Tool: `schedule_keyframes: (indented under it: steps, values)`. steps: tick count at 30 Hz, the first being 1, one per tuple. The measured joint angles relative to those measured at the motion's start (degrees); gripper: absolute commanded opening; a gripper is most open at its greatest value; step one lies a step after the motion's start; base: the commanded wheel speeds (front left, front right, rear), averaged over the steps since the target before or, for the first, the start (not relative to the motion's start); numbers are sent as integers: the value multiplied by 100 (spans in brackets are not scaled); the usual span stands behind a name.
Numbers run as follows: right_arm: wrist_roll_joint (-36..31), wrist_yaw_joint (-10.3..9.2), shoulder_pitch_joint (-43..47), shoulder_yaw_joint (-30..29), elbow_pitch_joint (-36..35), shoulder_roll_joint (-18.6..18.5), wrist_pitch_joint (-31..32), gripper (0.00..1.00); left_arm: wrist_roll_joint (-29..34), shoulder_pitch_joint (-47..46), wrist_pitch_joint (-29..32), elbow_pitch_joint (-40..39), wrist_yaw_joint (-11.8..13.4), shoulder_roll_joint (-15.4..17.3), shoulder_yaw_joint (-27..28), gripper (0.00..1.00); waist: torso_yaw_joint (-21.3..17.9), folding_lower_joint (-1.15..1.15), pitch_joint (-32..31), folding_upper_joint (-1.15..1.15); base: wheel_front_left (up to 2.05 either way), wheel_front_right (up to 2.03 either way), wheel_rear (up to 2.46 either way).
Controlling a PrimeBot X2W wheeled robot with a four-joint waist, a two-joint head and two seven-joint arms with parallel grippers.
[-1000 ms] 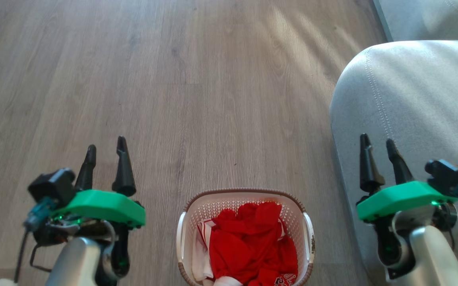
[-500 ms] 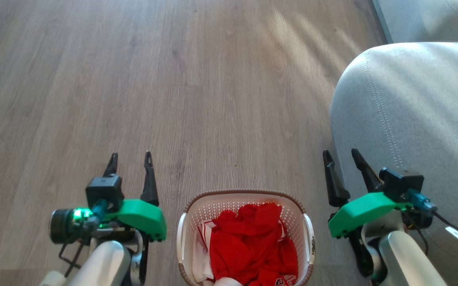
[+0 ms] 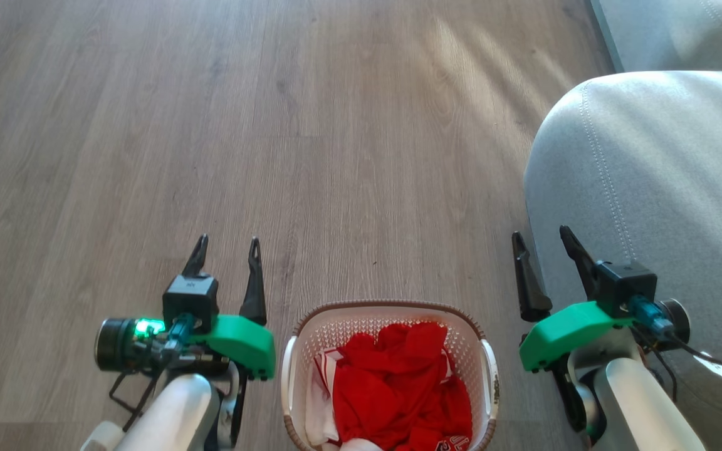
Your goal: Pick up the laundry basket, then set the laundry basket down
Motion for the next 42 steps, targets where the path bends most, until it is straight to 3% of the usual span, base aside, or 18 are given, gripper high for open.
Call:
schedule_keyframes:
  steps: [11,17,22,31,35,42]
  values:
    - [-157,0,-35,-183,-305,56,-163,100,693,9,-167,-588,-430,-292,530,100,16,0,28,0,0,0,0]
    - [-278,0,-146,-226,-904,57,-261,100,1355,16,-288,-1167,-411,-447,880,100,21,0,70,0,0,0,0]
    - [-75,0,-140,-303,-1252,57,-270,100,1450,29,-309,-1485,-548,-573,1083,100,27,0,97,0,0,0,0]
    - [-2,0,-102,-450,-1139,58,-302,100,1391,221,-309,-1259,-1020,-736,1400,100,14,0,114,0,0,0,0]
    - [0,0,-91,-521,-793,59,-302,100,1280,256,-308,-827,-1347,-806,1396,100,-12,0,102,0,0,0,0]
    - [40,0,-83,-748,-215,63,-302,100,1232,269,-308,-237,-1553,-822,1477,100,-65,0,116,0,0,0,0]
